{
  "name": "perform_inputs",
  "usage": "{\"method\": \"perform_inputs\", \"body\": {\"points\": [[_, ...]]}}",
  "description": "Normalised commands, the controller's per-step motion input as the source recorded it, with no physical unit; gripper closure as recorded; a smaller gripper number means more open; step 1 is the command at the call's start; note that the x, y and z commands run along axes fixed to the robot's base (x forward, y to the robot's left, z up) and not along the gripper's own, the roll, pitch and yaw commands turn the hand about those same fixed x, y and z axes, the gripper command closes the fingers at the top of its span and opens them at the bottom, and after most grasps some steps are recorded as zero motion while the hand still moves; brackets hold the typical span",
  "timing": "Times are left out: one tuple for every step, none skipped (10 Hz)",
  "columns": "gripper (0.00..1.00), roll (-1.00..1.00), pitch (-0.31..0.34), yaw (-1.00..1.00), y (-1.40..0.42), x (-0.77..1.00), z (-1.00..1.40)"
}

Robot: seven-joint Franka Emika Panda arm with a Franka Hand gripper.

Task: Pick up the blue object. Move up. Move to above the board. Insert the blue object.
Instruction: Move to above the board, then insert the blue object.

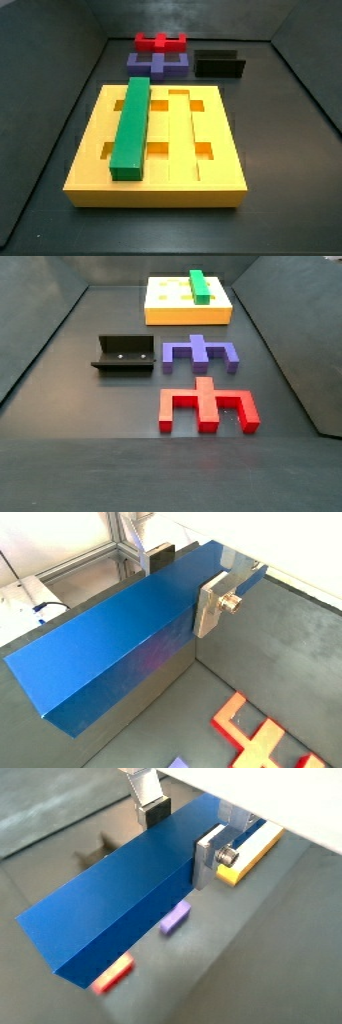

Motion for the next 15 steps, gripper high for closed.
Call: {"method": "perform_inputs", "body": {"points": [[1.0, 0.07, 0.235, -0.12, -1.4, 0.67, 0.15], [1.0, 0.04, 0.25, -0.05, -1.4, 0.69, 0.16], [1.0, -0.05, 0.226, -0.03, -1.4, 0.71, 0.16], [1.0, -0.03, 0.215, -0.01, -1.4, 0.72, 0.16], [1.0, 0.0, 0.162, 0.0, -1.4, 0.72, 0.17], [1.0, 0.0, 0.141, 0.0, -1.4, 0.74, 0.17], [1.0, 0.01, 0.142, 0.01, -1.4, 0.75, 0.17], [1.0, 0.0, 0.147, 0.01, -1.4, 0.78, 0.18], [1.0, 0.02, 0.153, 0.01, -1.4, 0.8, 0.18], [1.0, 0.05, 0.166, 0.01, -0.89, 0.56, 0.13], [1.0, 0.06, 0.154, 0.01, -0.55, 0.38, 0.09], [1.0, 0.06, 0.107, 0.01, -0.28, 0.2, 0.05], [1.0, 0.05, 0.073, 0.01, -0.18, 0.13, 0.04], [1.0, 0.0, -0.024, 0.0, 0.0, 0.0, -0.12], [1.0, -0.08, -0.233, 0.05, 0.0, 0.09, -0.74]]}}
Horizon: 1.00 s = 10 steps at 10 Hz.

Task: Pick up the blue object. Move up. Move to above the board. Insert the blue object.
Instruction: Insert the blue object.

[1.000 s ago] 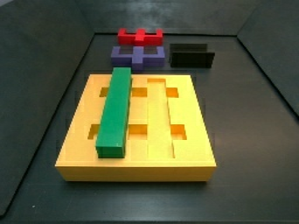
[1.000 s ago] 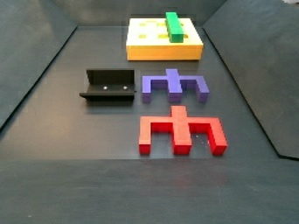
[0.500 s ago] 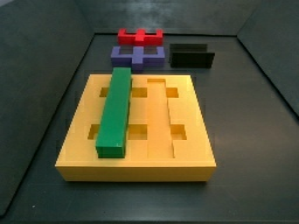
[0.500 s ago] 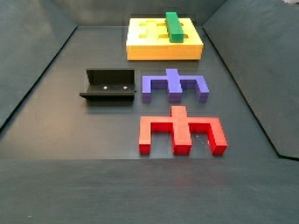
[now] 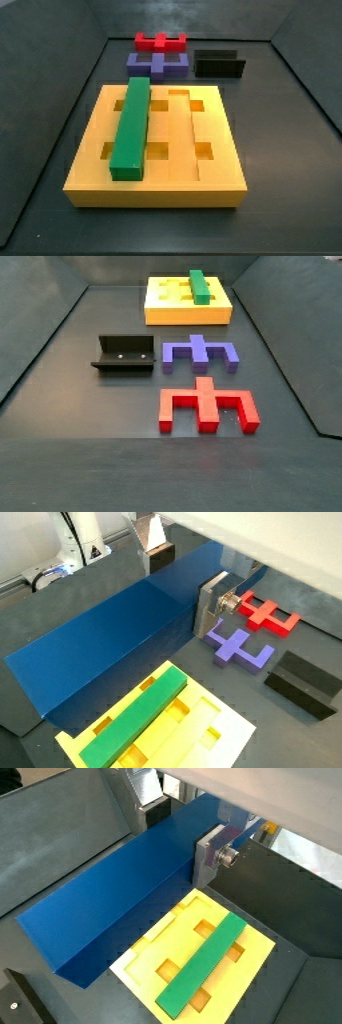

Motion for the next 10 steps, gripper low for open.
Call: {"method": "perform_inputs", "body": {"points": [[1.0, -0.04, -0.18, 0.17, 0.0, 0.24, -0.89], [1.0, -0.04, -0.166, 0.13, -0.01, 0.27, -0.92], [1.0, -0.03, -0.164, 0.18, -0.1, 0.39, -0.93], [1.0, 0.0, -0.154, 0.11, -0.21, 0.49, -0.96], [1.0, 0.14, -0.1, 0.13, -0.29, 0.49, -0.91], [1.0, 0.21, -0.067, 0.17, -0.25, 0.43, -0.79], [1.0, 0.31, 0.0, 0.19, -0.2, 0.32, -0.66], [1.0, 0.29, 0.0, 0.1, -0.25, 0.34, -0.71], [1.0, 0.26, 0.0, 0.0, -0.32, 0.2, -0.83], [1.0, 0.22, 0.0, 0.0, -0.25, 0.05, -0.93]]}}
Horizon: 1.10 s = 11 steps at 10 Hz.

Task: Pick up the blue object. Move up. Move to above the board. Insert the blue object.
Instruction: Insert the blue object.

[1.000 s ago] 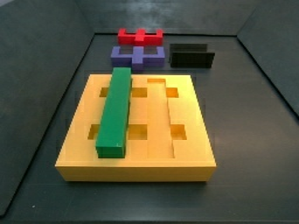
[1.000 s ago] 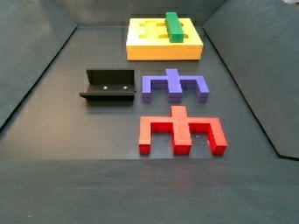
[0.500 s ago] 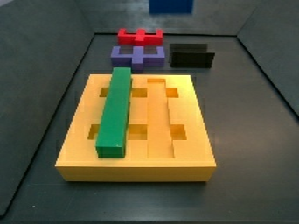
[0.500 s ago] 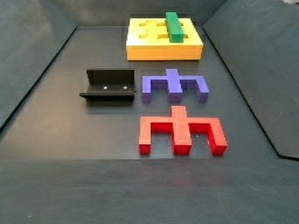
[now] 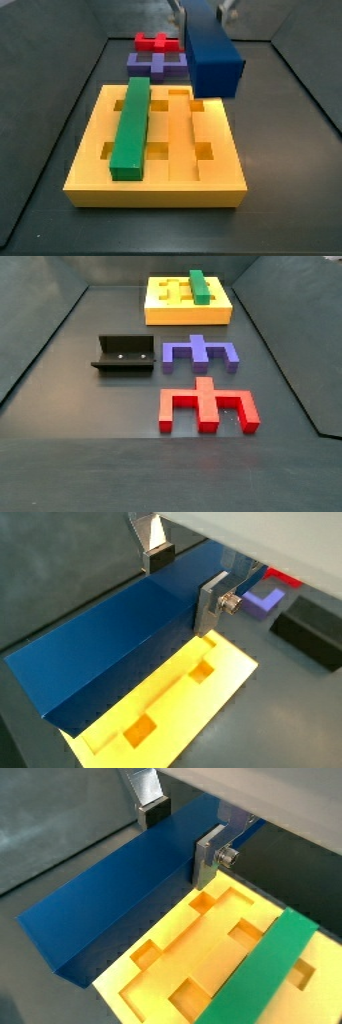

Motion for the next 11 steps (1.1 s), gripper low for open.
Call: {"method": "perform_inputs", "body": {"points": [[1.0, 0.2, 0.014, -0.07, -0.18, 0.07, -0.9], [1.0, 0.2, 0.0, -0.15, -0.14, 0.0, -0.91], [1.0, 0.21, 0.0, 0.0, -0.07, -0.05, -0.74], [1.0, 0.19, 0.0, 0.0, -0.11, 0.0, -0.8], [1.0, 0.14, -0.026, 0.0, -0.12, 0.0, -0.81], [1.0, 0.0, -0.071, 0.0, -0.09, -0.06, -0.83], [1.0, -0.05, -0.1, 0.0, 0.0, -0.1, -0.62], [1.0, 0.0, -0.089, 0.0, 0.0, -0.11, -0.43], [1.0, 0.1, 0.0, 0.0, 0.0, -0.07, -0.33], [1.0, 0.12, -0.027, 0.01, 0.0, -0.08, -0.34], [1.0, 0.08, -0.027, 0.0, 0.0, 0.0, -0.36]]}}
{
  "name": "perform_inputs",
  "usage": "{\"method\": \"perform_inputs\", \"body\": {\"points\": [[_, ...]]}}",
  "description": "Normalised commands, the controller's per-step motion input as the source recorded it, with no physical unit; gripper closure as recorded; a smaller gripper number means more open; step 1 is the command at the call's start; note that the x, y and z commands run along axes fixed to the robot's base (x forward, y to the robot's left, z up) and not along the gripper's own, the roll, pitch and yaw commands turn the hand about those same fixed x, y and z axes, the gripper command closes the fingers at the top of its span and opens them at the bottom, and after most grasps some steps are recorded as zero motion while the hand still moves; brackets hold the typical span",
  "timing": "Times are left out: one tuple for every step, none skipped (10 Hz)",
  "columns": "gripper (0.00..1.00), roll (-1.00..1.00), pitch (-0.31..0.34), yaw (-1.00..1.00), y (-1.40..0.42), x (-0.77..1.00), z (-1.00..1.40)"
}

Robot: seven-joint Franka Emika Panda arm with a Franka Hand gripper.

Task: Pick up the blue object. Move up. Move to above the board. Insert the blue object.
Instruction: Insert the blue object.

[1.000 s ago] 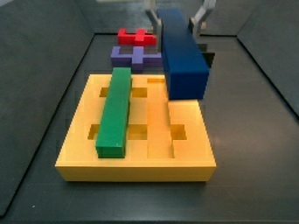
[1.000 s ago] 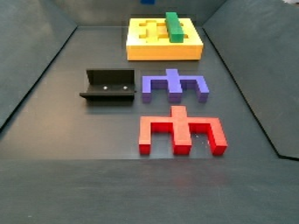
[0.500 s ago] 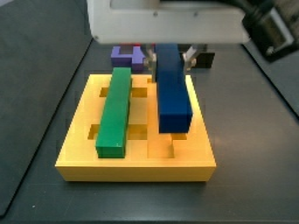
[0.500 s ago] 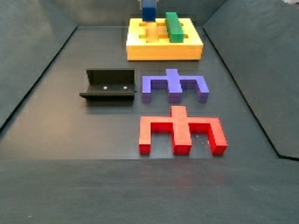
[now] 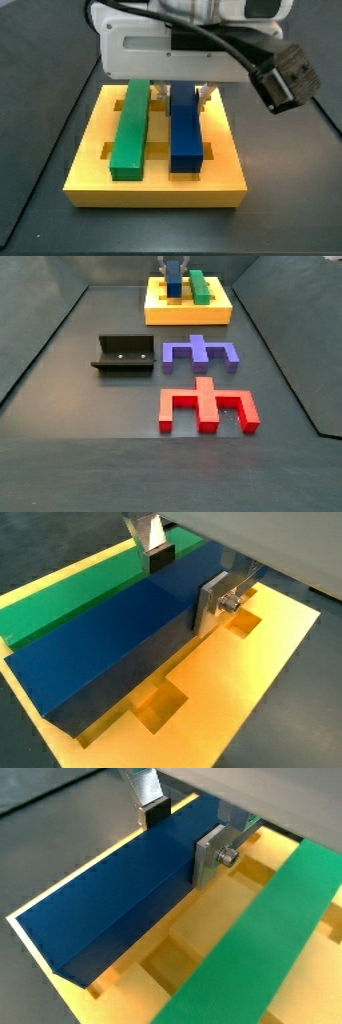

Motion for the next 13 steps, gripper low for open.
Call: {"method": "perform_inputs", "body": {"points": [[1.0, 0.08, 0.0, 0.0, 0.0, 0.0, -0.32], [1.0, 0.06, 0.0, 0.0, 0.0, 0.02, -0.3], [1.0, 0.07, 0.0, 0.0, 0.0, 0.02, -0.31], [1.0, 0.02, -0.011, 0.0, 0.0, 0.0, -0.31], [1.0, 0.0, -0.073, 0.0, -0.12, 0.01, -0.3], [1.0, 0.0, -0.064, 0.03, -0.05, 0.16, -0.38], [1.0, 0.0, -0.033, 0.03, -0.03, 0.24, -0.38], [1.0, 0.0, -0.04, 0.03, -0.02, 0.29, -0.4], [1.0, 0.03, 0.0, 0.05, 0.0, 0.25, -0.37], [1.0, 0.06, 0.0, 0.02, 0.0, 0.13, -0.27], [1.0, 0.03, -0.003, 0.0, 0.0, 0.0, -0.26], [1.0, 0.0, 0.0, 0.0, 0.0, 0.0, -0.15], [1.0, 0.0, 0.0, 0.0, 0.0, 0.0, 0.0]]}}
